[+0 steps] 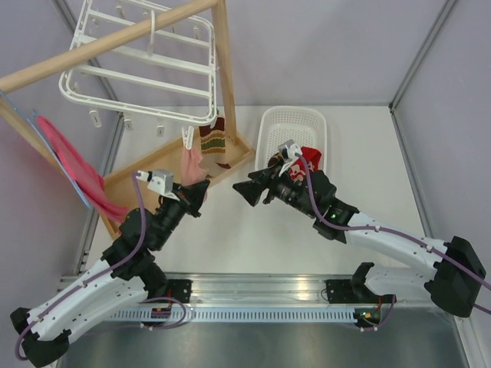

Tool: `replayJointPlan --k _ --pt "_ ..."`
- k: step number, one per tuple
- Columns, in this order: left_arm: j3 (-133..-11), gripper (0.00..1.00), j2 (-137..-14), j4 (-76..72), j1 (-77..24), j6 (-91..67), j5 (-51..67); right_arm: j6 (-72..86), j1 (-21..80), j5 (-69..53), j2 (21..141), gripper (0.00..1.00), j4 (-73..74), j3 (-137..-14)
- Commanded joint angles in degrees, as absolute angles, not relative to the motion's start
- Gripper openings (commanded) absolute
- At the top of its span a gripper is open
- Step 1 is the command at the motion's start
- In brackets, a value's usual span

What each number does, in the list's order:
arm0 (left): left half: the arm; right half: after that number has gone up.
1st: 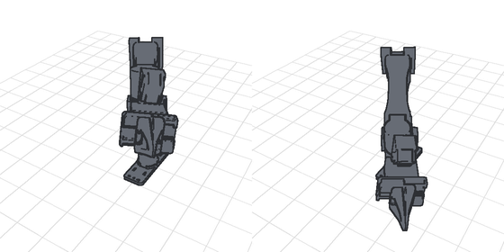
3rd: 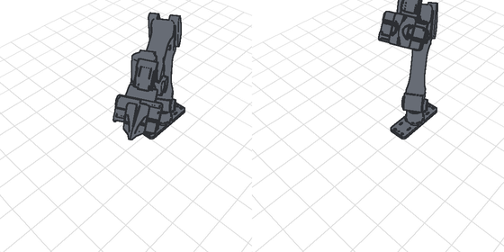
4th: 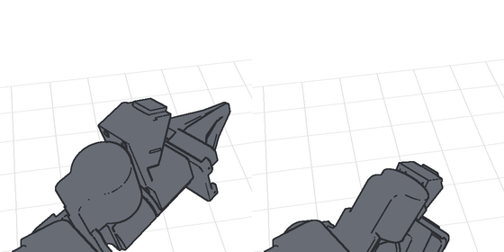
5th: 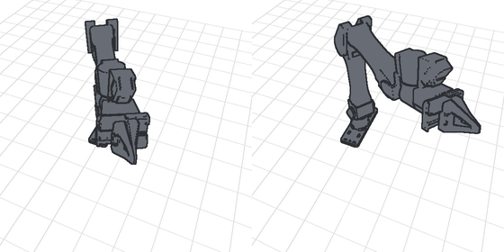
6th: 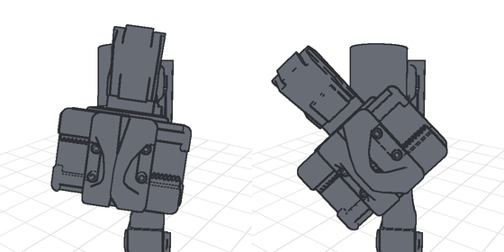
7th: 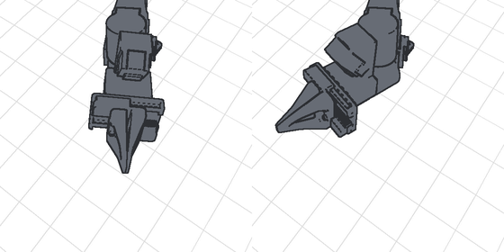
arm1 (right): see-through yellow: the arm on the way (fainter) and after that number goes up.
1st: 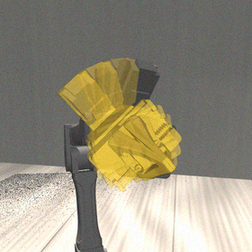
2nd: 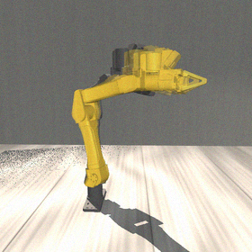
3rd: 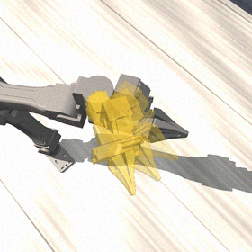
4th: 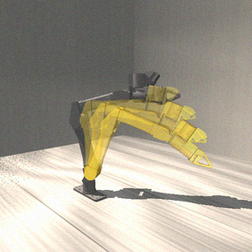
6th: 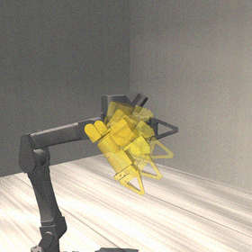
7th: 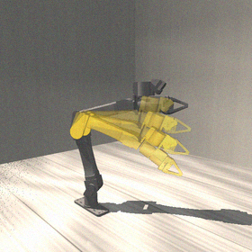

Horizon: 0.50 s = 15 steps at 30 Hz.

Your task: Remove the socks clipped to the hanger

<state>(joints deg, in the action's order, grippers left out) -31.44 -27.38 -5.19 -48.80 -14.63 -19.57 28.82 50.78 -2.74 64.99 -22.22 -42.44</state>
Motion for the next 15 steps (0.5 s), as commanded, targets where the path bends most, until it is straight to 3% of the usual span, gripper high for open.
replayJointPlan --k 1,5,15 --pt "-31.4 0.02 -28.8 2.0 -49.2 -19.4 -13.6 30.8 51.9 -6.3 68.3 0.79 -33.0 -48.4" --pt "-32.6 0.02 -29.4 4.4 -49.2 -20.8 -10.5 32.3 53.8 -8.4 73.3 0.79 -40.1 -53.2" --pt "-36.6 0.02 -29.5 8.7 -49.2 -21.0 -8.9 30.7 54.8 -11.8 86.4 0.79 -41.8 -67.9"
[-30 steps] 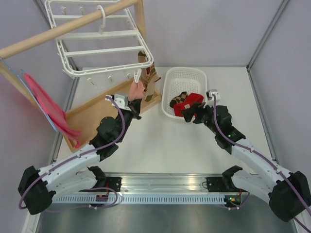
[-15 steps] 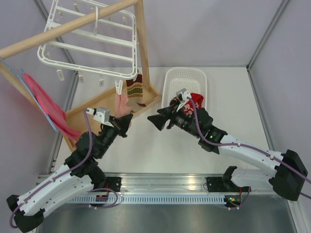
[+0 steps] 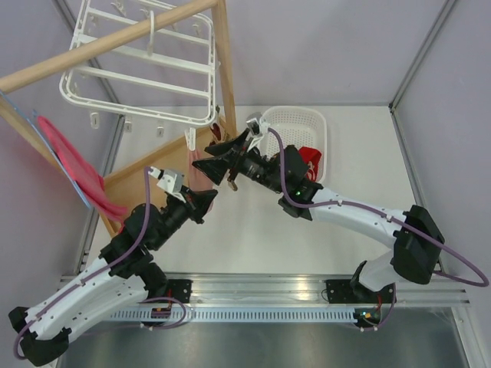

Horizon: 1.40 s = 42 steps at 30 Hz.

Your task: Remove the socks clipped to the hanger

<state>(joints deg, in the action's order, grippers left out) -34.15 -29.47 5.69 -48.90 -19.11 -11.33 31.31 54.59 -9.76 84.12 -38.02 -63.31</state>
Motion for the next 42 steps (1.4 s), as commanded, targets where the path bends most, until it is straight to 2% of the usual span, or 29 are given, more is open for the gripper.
replayJointPlan --k 1,19,32,42 --pt "-36.9 0.02 -29.4 9.0 -49.2 -21.2 -8.8 30.3 54.8 -11.3 86.9 0.79 -41.5 -68.6" --pt "-40.2 0.02 -26.1 12.8 -49.2 -21.8 -7.7 35.3 54.8 -14.5 97.6 0.79 -50.7 -76.6" --pt "-40.5 0.02 -25.1 14.3 -49.2 -22.7 -9.8 46.1 54.1 -16.8 99.8 0.79 -70.6 -74.1" --pt "-40.9 0.02 -23.7 15.0 -49.2 -24.0 -9.9 50.0 53.9 -17.5 103.4 0.76 -74.3 -74.9"
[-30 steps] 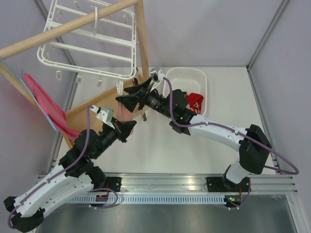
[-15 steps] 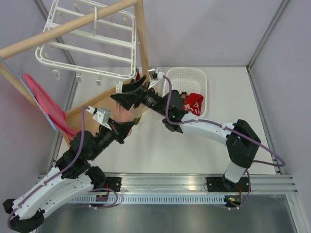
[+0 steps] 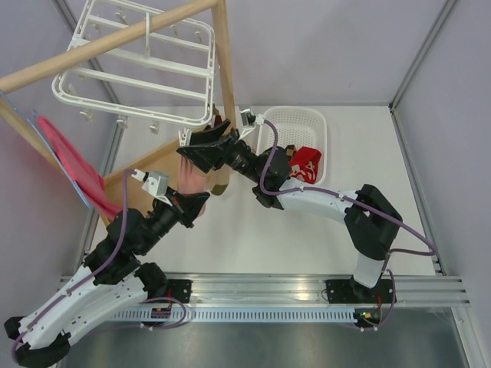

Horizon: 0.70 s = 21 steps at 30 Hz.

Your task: Remove the socks clipped to the hanger

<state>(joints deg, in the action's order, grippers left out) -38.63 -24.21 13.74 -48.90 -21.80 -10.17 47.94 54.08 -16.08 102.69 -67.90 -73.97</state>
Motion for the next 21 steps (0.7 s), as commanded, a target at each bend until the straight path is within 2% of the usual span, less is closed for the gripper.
replayJointPlan --k 1,21 --pt "-41.0 0.02 -23.7 14.9 -49.2 -24.2 -9.5 50.1 53.9 -17.3 103.4 0.76 -75.5 -74.6" --pt "-41.7 0.02 -22.7 14.8 -49.2 -32.0 -0.3 56.4 52.4 -16.2 110.3 0.75 -86.8 -76.1"
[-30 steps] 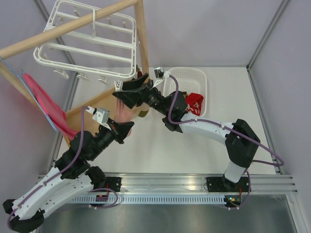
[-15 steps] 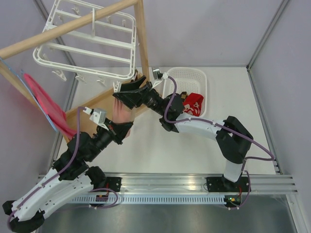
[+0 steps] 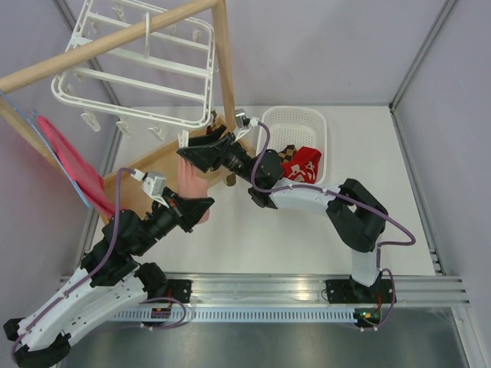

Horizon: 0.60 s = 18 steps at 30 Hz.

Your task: Remove the socks clipped to the hanger

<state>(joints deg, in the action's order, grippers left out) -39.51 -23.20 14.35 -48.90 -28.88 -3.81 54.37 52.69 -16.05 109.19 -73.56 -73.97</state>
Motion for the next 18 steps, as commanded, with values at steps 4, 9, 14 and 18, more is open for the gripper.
replayJointPlan --k 4,9,14,18 --pt "-41.7 0.02 -22.6 14.7 -49.2 -32.3 -0.3 59.8 51.9 -15.6 112.3 0.75 -92.1 -77.3" --pt "-41.4 0.02 -22.3 14.7 -49.2 -33.4 -0.3 64.3 51.6 -15.4 115.2 0.73 -96.0 -80.1" --pt "-40.9 0.02 -21.8 14.7 -49.2 -33.8 -0.6 67.3 51.6 -15.1 116.7 0.73 -100.1 -81.3" --pt "-40.6 0.02 -21.4 14.6 -49.2 -33.9 -1.0 67.8 51.6 -15.1 116.1 0.73 -100.8 -81.0"
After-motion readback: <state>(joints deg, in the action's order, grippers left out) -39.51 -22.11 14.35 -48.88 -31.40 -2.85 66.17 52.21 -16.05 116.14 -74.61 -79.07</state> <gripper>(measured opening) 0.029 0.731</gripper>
